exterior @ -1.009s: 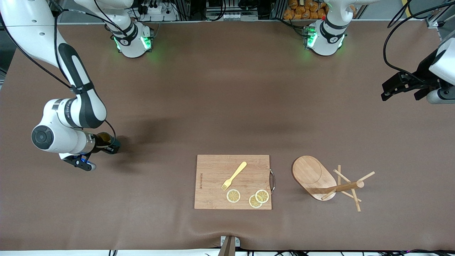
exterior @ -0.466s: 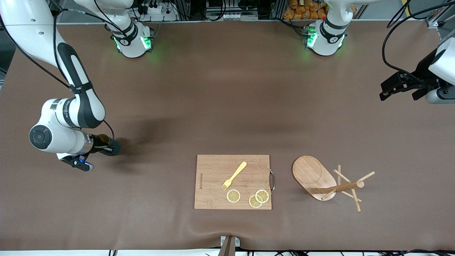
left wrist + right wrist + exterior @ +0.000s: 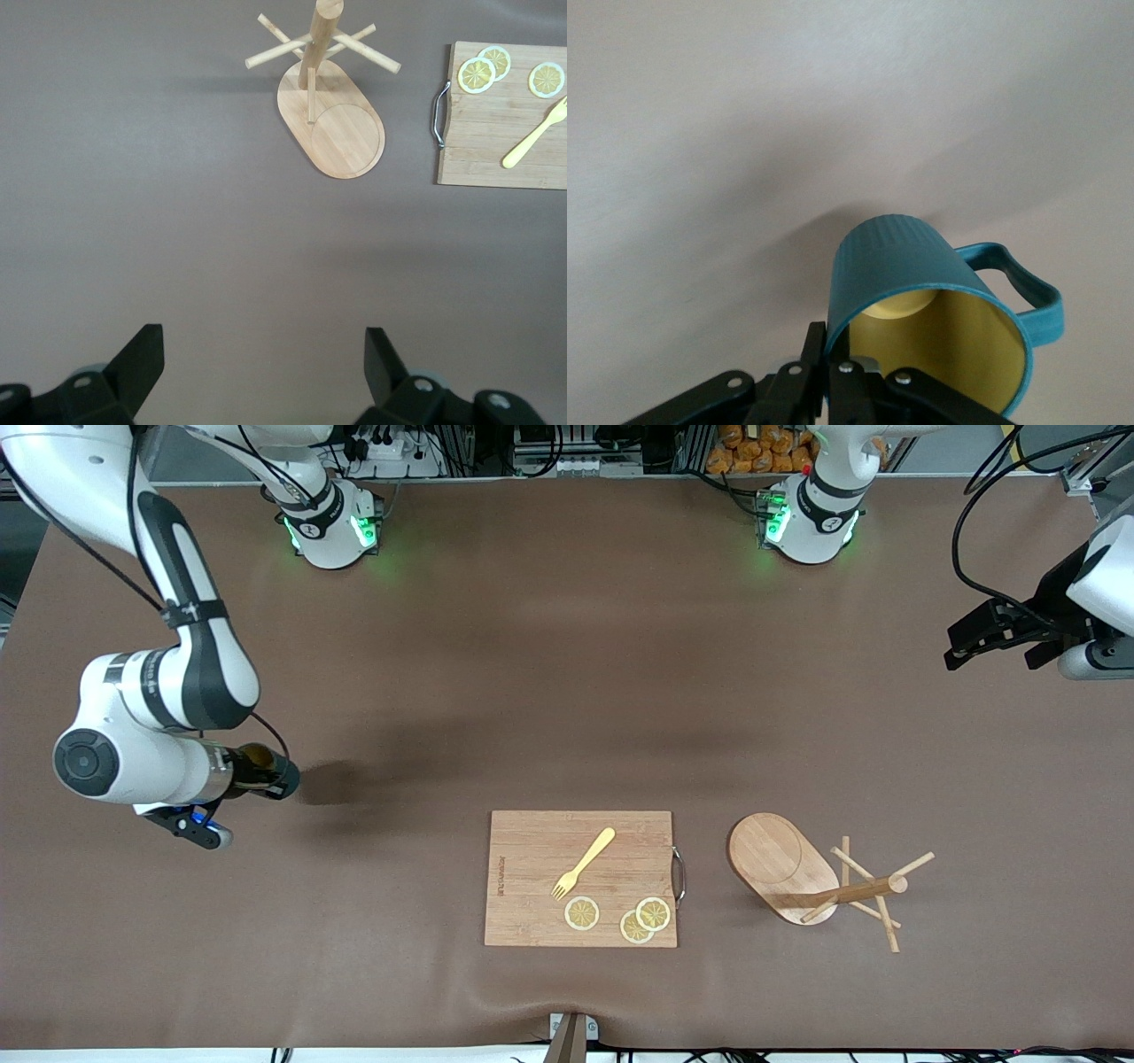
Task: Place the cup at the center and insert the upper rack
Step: 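Carry the mug with the right gripper to the table center, lower it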
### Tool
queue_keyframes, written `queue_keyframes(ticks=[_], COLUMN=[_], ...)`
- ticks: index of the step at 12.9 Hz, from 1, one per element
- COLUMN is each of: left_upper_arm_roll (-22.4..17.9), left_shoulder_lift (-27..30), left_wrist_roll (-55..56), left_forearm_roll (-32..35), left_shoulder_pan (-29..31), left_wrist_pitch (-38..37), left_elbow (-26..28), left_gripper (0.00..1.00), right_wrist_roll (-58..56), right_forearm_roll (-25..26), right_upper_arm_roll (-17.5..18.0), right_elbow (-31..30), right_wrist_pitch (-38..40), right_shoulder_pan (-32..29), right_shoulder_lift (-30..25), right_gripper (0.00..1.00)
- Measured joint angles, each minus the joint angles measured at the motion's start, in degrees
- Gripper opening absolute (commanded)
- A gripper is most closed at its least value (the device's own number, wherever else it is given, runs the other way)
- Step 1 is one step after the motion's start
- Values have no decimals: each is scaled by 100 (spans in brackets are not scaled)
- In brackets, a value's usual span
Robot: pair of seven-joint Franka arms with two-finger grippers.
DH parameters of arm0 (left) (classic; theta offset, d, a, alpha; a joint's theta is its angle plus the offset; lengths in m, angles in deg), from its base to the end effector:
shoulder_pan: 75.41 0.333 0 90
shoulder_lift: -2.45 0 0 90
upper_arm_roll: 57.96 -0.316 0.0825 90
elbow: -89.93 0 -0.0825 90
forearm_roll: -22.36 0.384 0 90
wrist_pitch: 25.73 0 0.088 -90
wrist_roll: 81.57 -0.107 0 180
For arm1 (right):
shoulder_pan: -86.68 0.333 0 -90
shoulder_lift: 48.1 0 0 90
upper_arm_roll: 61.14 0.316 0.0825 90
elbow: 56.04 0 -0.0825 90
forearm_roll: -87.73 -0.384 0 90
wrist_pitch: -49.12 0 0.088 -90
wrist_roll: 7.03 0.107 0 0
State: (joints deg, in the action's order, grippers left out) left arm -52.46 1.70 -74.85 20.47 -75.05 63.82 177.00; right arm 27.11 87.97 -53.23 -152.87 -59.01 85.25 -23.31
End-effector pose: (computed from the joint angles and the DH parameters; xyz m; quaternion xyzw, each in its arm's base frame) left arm 0.5559 -0.0532 0.6407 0.9996 0.0134 0.0133 0.0186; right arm 0.6351 0.0638 0.3319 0.9637 -0.2393 -0.1178 0.0143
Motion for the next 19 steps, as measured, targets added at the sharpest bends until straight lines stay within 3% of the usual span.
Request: queue_keyframes(ticks=[5, 7, 14, 19], left_upper_arm_roll=[-4, -5, -5, -13], left_shoulder_lift=[0, 0, 0, 0], left_wrist_roll=[10, 10, 10, 10], left_forearm_roll=[0, 0, 0, 0], left_shoulder_pan=[8, 10, 14, 21], left_wrist_pitch=[-4, -5, -5, -10], left_elbow=[0, 0, 0, -1], left_gripper=[100, 100, 100, 100], right_wrist_roll=[2534, 3463, 4742, 5666], right_forearm_roll=[-5, -5, -20, -9], right_upper_arm_roll=[1408, 1792, 1850, 1821], right_elbow=[282, 315, 300, 252], right_wrist_pitch=[126, -38, -627, -1547], right_shoulder_pan=[204, 505, 2223, 2913], right_shoulder_lift=[-34, -36, 48, 720], right_gripper=[0, 0, 0, 0])
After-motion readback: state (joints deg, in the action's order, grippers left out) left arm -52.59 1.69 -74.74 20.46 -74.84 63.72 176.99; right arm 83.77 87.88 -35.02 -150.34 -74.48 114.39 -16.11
